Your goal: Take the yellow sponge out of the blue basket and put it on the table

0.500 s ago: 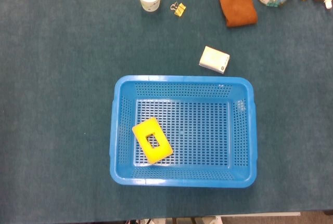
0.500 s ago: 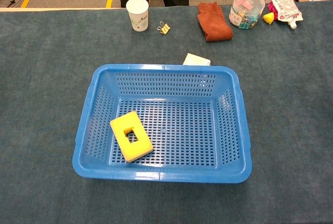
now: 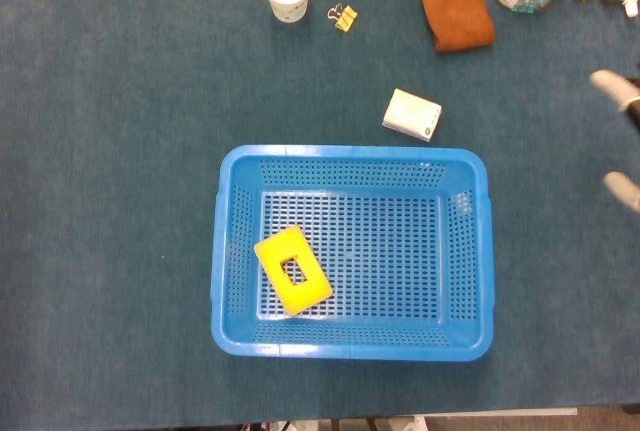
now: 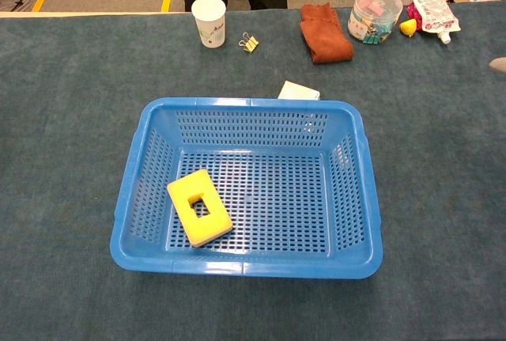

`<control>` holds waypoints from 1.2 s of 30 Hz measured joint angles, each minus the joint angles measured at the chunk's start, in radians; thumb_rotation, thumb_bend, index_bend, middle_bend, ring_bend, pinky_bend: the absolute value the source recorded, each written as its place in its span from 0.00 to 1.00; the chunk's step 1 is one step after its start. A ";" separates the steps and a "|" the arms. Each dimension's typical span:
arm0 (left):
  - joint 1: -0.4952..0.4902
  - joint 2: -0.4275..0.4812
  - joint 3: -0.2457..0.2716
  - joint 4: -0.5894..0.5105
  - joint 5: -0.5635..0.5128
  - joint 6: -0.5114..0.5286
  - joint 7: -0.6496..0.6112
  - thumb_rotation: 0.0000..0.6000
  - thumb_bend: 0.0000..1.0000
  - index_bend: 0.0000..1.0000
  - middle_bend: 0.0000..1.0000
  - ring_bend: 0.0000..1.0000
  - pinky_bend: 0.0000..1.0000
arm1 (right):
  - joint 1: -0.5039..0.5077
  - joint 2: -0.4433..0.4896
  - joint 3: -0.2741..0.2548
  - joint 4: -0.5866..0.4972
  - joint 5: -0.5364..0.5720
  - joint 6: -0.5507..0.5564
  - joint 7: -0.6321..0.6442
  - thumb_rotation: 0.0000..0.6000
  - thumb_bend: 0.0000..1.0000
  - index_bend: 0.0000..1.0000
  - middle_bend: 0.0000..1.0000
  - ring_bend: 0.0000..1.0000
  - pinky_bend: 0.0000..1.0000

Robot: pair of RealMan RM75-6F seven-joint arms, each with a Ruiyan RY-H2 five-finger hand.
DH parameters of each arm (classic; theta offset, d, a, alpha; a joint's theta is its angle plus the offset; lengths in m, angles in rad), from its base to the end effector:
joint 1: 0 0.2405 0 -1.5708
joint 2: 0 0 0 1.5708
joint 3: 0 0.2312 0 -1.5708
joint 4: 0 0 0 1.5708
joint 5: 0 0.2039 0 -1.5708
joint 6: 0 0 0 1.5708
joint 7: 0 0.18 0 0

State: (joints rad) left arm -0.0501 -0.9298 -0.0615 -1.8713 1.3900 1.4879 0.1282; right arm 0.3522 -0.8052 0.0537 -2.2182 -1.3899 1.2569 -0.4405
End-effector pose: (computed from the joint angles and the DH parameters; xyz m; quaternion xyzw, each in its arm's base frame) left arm -0.2722 0.2034 0.1923 -0.5692 -0.4011 -0.3459 0.6289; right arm -0.1456 -0.2456 0.1534 0.7214 -0.3232 0.3436 0.5070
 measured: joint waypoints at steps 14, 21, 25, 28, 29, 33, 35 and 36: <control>0.037 0.014 0.007 -0.026 0.015 0.064 -0.001 1.00 0.23 0.33 0.32 0.23 0.24 | 0.353 -0.123 0.062 0.026 -0.050 -0.507 0.040 1.00 0.20 0.16 0.29 0.13 0.32; 0.065 0.027 0.008 -0.031 0.019 0.109 -0.011 1.00 0.23 0.33 0.32 0.23 0.24 | 0.560 -0.280 0.078 0.099 0.156 -0.658 -0.097 1.00 0.21 0.16 0.28 0.12 0.29; 0.075 0.033 0.008 -0.028 0.022 0.120 -0.021 1.00 0.23 0.33 0.32 0.23 0.24 | 0.680 -0.381 0.048 0.150 0.311 -0.688 -0.224 1.00 0.21 0.16 0.28 0.11 0.28; 0.079 0.034 0.008 -0.028 0.019 0.122 -0.023 1.00 0.23 0.33 0.32 0.23 0.24 | 0.754 -0.448 0.012 0.181 0.415 -0.682 -0.298 1.00 0.23 0.17 0.26 0.10 0.26; 0.081 0.035 0.008 -0.026 0.017 0.123 -0.026 1.00 0.23 0.33 0.32 0.23 0.24 | 0.775 -0.465 0.000 0.188 0.445 -0.676 -0.319 1.00 0.23 0.17 0.25 0.09 0.25; 0.083 0.034 0.007 -0.021 0.014 0.121 -0.029 1.00 0.23 0.33 0.32 0.23 0.24 | 0.861 -0.532 -0.055 0.205 0.571 -0.626 -0.406 1.00 0.24 0.17 0.20 0.03 0.19; 0.082 0.032 0.006 -0.019 0.013 0.120 -0.031 1.00 0.23 0.33 0.32 0.23 0.24 | 0.901 -0.564 -0.080 0.209 0.631 -0.590 -0.444 1.00 0.24 0.17 0.17 0.01 0.16; 0.082 0.031 0.005 -0.018 0.013 0.120 -0.031 1.00 0.23 0.33 0.32 0.23 0.24 | 0.916 -0.577 -0.089 0.210 0.653 -0.573 -0.459 1.00 0.24 0.17 0.16 0.00 0.14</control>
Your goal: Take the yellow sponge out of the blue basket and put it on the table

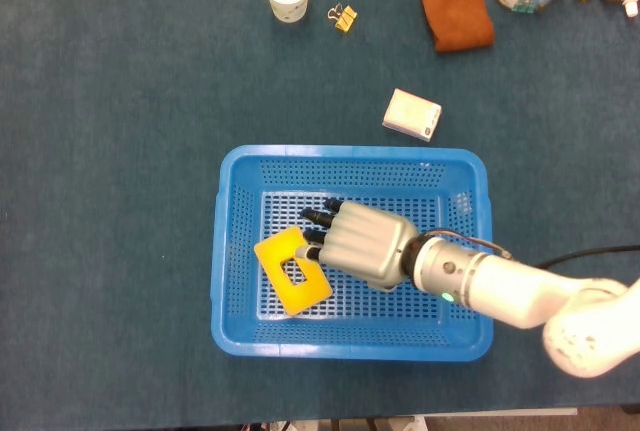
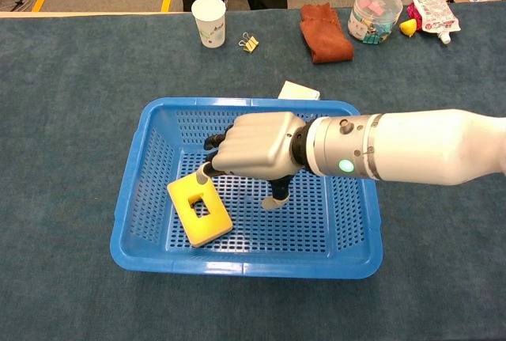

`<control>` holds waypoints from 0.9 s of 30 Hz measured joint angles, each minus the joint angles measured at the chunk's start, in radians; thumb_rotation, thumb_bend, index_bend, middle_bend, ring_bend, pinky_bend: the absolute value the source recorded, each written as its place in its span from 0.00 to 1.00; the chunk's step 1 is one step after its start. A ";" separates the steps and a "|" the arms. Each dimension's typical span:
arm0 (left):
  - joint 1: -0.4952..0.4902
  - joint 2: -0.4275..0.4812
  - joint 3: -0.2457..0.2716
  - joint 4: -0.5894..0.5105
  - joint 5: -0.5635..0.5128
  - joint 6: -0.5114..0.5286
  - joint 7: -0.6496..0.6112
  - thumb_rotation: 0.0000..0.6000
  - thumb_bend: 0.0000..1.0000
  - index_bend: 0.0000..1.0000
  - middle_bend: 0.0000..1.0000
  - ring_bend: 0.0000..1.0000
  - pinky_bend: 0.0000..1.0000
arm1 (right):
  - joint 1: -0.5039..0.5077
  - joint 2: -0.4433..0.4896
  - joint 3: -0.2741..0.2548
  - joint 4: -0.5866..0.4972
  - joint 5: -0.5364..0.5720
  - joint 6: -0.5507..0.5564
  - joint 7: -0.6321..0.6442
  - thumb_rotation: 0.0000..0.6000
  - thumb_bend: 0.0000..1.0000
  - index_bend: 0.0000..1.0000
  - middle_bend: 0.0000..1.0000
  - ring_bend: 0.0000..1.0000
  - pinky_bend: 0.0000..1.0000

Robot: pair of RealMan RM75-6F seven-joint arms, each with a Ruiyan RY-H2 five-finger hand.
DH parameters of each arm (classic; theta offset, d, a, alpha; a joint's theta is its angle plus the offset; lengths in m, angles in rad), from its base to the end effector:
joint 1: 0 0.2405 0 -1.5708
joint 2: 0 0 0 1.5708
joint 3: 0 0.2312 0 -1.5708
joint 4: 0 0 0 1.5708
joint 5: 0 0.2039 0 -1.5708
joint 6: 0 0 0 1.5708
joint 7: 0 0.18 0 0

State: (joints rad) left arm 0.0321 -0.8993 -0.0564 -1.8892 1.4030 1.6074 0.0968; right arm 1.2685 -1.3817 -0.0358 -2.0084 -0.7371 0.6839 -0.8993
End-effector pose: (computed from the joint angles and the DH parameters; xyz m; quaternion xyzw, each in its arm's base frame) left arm -0.2769 0.1794 0.2177 -0.5287 -0.3907 -0.3571 0.6635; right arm -0.0058 -0.2336 -0.0721 0.9591 -0.1431 0.1788 0.1663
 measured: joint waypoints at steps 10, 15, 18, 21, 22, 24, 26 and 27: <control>0.002 -0.005 -0.001 0.003 -0.001 -0.003 0.002 1.00 0.23 0.33 0.32 0.23 0.24 | 0.108 -0.112 -0.062 0.008 0.146 0.130 -0.092 1.00 0.24 0.18 0.13 0.00 0.11; 0.006 -0.007 -0.002 0.004 -0.006 -0.001 0.004 1.00 0.23 0.33 0.32 0.23 0.24 | 0.125 -0.142 -0.076 0.032 0.155 0.144 -0.083 1.00 0.24 0.18 0.13 0.00 0.11; 0.007 -0.009 -0.002 0.004 -0.007 0.000 0.004 1.00 0.23 0.33 0.32 0.23 0.24 | 0.135 -0.154 -0.079 0.047 0.157 0.149 -0.079 1.00 0.24 0.18 0.13 0.00 0.11; 0.008 -0.010 -0.003 0.005 -0.009 -0.001 0.005 1.00 0.23 0.33 0.32 0.23 0.24 | 0.140 -0.159 -0.078 0.051 0.153 0.147 -0.063 1.00 0.24 0.18 0.13 0.00 0.11; 0.008 -0.011 -0.004 0.005 -0.010 0.000 0.005 1.00 0.23 0.33 0.32 0.23 0.24 | 0.141 -0.159 -0.078 0.050 0.147 0.146 -0.056 1.00 0.24 0.18 0.13 0.00 0.11; 0.008 -0.012 -0.005 0.006 -0.012 -0.001 0.004 1.00 0.23 0.33 0.32 0.23 0.24 | 0.143 -0.159 -0.078 0.048 0.137 0.145 -0.049 1.00 0.24 0.18 0.13 0.00 0.11; 0.009 -0.012 -0.005 0.007 -0.012 -0.001 0.004 1.00 0.23 0.33 0.32 0.23 0.24 | 0.146 -0.159 -0.080 0.045 0.124 0.142 -0.041 1.00 0.24 0.18 0.13 0.00 0.11; 0.009 -0.012 -0.005 0.007 -0.012 0.000 0.003 1.00 0.23 0.33 0.32 0.23 0.24 | 0.147 -0.159 -0.080 0.044 0.121 0.140 -0.037 1.00 0.24 0.18 0.13 0.00 0.11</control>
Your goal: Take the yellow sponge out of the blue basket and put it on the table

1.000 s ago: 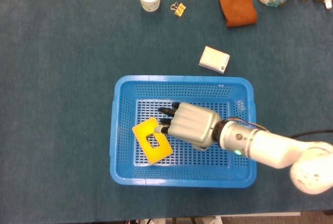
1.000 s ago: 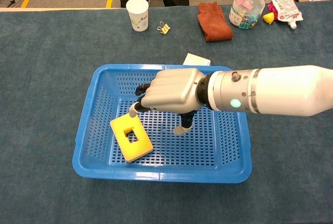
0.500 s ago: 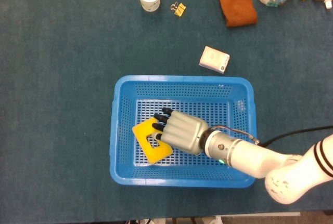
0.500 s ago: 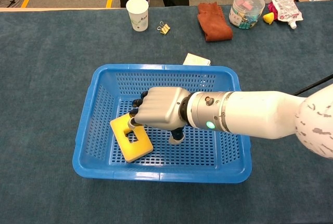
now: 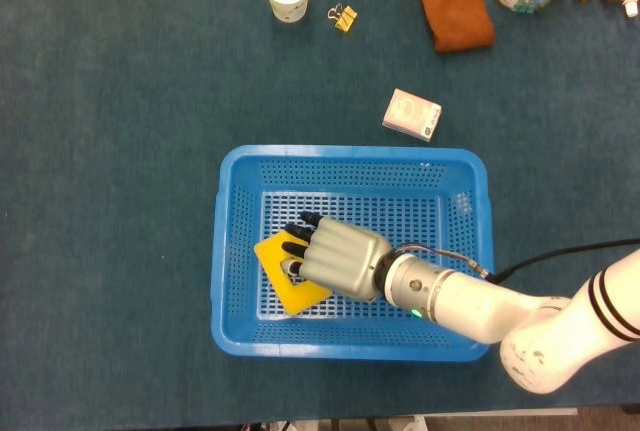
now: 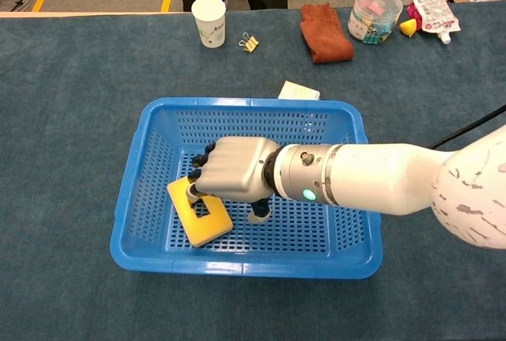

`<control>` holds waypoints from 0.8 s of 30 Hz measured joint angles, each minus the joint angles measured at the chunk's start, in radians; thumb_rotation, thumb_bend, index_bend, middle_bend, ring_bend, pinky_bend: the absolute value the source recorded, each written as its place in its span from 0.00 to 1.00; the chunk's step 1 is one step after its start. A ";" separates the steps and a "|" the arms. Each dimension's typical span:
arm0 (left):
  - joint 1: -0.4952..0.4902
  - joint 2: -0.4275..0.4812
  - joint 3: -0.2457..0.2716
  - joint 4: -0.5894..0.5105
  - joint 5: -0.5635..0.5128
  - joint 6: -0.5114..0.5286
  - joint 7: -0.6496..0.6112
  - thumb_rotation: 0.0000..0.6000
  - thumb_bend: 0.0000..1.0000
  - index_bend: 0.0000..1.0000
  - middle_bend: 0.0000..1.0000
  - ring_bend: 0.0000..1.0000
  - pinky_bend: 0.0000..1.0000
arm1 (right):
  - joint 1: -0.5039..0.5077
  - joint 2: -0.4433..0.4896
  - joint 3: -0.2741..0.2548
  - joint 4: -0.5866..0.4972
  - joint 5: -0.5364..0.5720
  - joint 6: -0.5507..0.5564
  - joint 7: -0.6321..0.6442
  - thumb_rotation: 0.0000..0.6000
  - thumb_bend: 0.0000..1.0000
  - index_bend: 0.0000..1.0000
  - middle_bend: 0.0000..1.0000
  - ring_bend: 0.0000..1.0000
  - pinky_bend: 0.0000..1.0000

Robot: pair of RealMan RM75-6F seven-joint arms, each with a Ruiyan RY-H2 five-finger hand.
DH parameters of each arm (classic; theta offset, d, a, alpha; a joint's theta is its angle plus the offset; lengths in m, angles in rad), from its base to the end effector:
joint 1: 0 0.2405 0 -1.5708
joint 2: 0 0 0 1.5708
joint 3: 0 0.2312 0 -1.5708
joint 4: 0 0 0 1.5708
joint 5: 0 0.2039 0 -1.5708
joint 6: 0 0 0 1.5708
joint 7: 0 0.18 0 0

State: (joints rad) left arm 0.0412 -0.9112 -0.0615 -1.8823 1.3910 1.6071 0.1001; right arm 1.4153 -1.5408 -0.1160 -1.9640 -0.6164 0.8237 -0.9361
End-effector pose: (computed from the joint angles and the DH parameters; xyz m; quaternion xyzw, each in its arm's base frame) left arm -0.2809 0.1774 0.2165 -0.5222 -0.3948 -0.3532 0.6683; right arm 0.0023 -0.2191 -0.1023 0.9652 -0.1186 0.1601 0.1697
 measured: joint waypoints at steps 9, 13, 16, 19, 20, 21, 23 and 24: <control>0.005 0.002 -0.002 0.004 -0.005 0.001 -0.005 1.00 0.23 0.33 0.32 0.23 0.24 | 0.020 -0.015 -0.009 0.001 -0.013 -0.032 0.034 1.00 0.24 0.19 0.13 0.00 0.11; 0.005 0.004 -0.002 0.006 -0.005 0.000 -0.009 1.00 0.23 0.33 0.32 0.23 0.24 | 0.033 -0.022 -0.023 0.008 0.003 -0.035 0.039 1.00 0.24 0.19 0.13 0.00 0.11; 0.003 0.004 -0.004 0.009 -0.005 -0.004 -0.013 1.00 0.23 0.33 0.32 0.23 0.24 | 0.037 -0.011 -0.037 -0.005 0.007 -0.024 0.038 1.00 0.24 0.19 0.13 0.00 0.11; -0.001 0.004 -0.005 0.012 -0.003 -0.010 -0.018 1.00 0.23 0.33 0.32 0.23 0.24 | 0.038 0.011 -0.054 -0.030 0.011 -0.008 0.037 1.00 0.24 0.19 0.13 0.00 0.11; -0.002 0.004 -0.005 0.014 -0.003 -0.013 -0.020 1.00 0.23 0.33 0.32 0.23 0.24 | 0.038 0.020 -0.059 -0.040 0.012 -0.003 0.037 1.00 0.24 0.19 0.13 0.00 0.11; -0.003 0.004 -0.005 0.015 -0.002 -0.015 -0.022 1.00 0.23 0.33 0.32 0.23 0.24 | 0.038 0.030 -0.065 -0.050 0.013 0.002 0.037 1.00 0.24 0.19 0.13 0.00 0.11; -0.005 0.003 -0.005 0.019 -0.001 -0.019 -0.026 1.00 0.23 0.33 0.32 0.23 0.24 | 0.037 0.053 -0.079 -0.073 0.013 0.015 0.037 1.00 0.24 0.19 0.13 0.00 0.11; -0.006 0.003 -0.005 0.021 0.000 -0.020 -0.027 1.00 0.23 0.33 0.32 0.23 0.24 | 0.036 0.064 -0.084 -0.083 0.011 0.021 0.037 1.00 0.24 0.19 0.13 0.00 0.11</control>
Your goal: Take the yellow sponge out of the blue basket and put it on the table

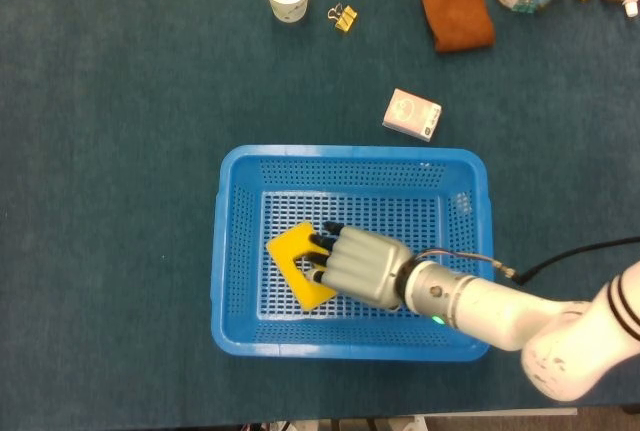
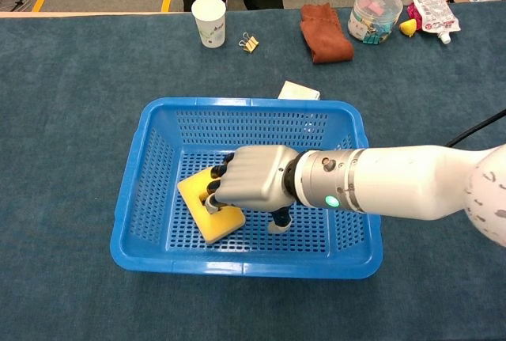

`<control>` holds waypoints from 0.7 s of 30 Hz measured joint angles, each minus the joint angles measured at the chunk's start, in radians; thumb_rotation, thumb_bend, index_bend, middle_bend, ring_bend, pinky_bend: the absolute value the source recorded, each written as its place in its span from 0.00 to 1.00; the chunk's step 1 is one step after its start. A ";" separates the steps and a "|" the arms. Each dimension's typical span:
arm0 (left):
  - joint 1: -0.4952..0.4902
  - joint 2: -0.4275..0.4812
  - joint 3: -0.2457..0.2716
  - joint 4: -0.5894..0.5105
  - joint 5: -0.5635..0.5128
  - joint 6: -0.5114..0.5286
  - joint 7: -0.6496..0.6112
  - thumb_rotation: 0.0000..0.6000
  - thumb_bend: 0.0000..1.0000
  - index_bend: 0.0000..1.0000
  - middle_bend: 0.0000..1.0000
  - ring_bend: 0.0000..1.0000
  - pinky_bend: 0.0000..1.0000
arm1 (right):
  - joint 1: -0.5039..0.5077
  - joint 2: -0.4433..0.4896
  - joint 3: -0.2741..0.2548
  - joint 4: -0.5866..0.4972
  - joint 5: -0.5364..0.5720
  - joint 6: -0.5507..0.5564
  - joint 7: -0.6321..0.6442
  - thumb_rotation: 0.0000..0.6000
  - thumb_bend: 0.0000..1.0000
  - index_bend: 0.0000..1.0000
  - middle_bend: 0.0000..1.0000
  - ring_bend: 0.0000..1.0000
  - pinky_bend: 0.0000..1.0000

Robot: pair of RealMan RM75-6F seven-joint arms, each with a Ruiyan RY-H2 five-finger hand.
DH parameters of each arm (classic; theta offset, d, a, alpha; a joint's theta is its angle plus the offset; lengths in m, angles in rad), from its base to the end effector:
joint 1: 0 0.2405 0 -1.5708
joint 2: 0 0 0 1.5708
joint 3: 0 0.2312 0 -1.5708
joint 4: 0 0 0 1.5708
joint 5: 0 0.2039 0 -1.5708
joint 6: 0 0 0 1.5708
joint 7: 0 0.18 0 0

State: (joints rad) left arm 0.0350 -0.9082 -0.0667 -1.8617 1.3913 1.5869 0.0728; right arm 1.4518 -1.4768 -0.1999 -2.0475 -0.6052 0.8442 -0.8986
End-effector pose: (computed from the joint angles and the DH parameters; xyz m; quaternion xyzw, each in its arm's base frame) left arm -0.2842 0.1803 0.2168 -0.5255 -0.3975 -0.3548 0.6633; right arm -0.0175 -0.2122 -0.0876 0.9695 -0.1281 0.1266 0.1664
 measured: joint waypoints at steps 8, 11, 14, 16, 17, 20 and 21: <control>0.004 -0.004 0.003 0.003 0.007 0.007 -0.006 1.00 0.23 0.33 0.32 0.23 0.24 | -0.021 0.019 0.011 -0.015 -0.077 0.023 0.033 1.00 0.24 0.19 0.13 0.00 0.11; 0.015 -0.004 0.006 0.002 0.007 0.021 -0.005 1.00 0.23 0.33 0.32 0.23 0.24 | -0.022 -0.006 0.020 0.014 -0.080 0.004 0.042 1.00 0.24 0.19 0.13 0.00 0.11; 0.027 -0.003 0.010 -0.001 0.006 0.033 -0.004 1.00 0.23 0.33 0.32 0.23 0.24 | -0.023 -0.041 0.030 0.046 -0.090 -0.004 0.046 1.00 0.24 0.19 0.13 0.00 0.11; 0.031 -0.002 0.011 -0.002 0.006 0.038 -0.003 1.00 0.23 0.33 0.32 0.23 0.24 | -0.026 -0.071 0.040 0.071 -0.104 -0.004 0.048 1.00 0.24 0.19 0.13 0.00 0.11; 0.033 -0.002 0.012 -0.003 0.005 0.040 -0.002 1.00 0.23 0.33 0.32 0.23 0.24 | -0.027 -0.083 0.045 0.081 -0.111 -0.004 0.048 1.00 0.24 0.19 0.13 0.00 0.11; 0.036 -0.002 0.012 -0.004 0.004 0.043 0.000 1.00 0.23 0.33 0.32 0.23 0.24 | -0.023 -0.113 0.058 0.102 -0.116 -0.012 0.046 1.00 0.24 0.19 0.13 0.00 0.11; 0.037 -0.002 0.012 -0.004 0.004 0.044 -0.001 1.00 0.23 0.33 0.32 0.23 0.24 | -0.019 -0.117 0.059 0.105 -0.113 -0.014 0.041 1.00 0.24 0.19 0.13 0.00 0.11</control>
State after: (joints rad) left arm 0.0724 -0.9101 -0.0548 -1.8657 1.3957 1.6312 0.0720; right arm 1.4325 -1.5937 -0.1407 -1.9421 -0.7177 0.8305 -0.8580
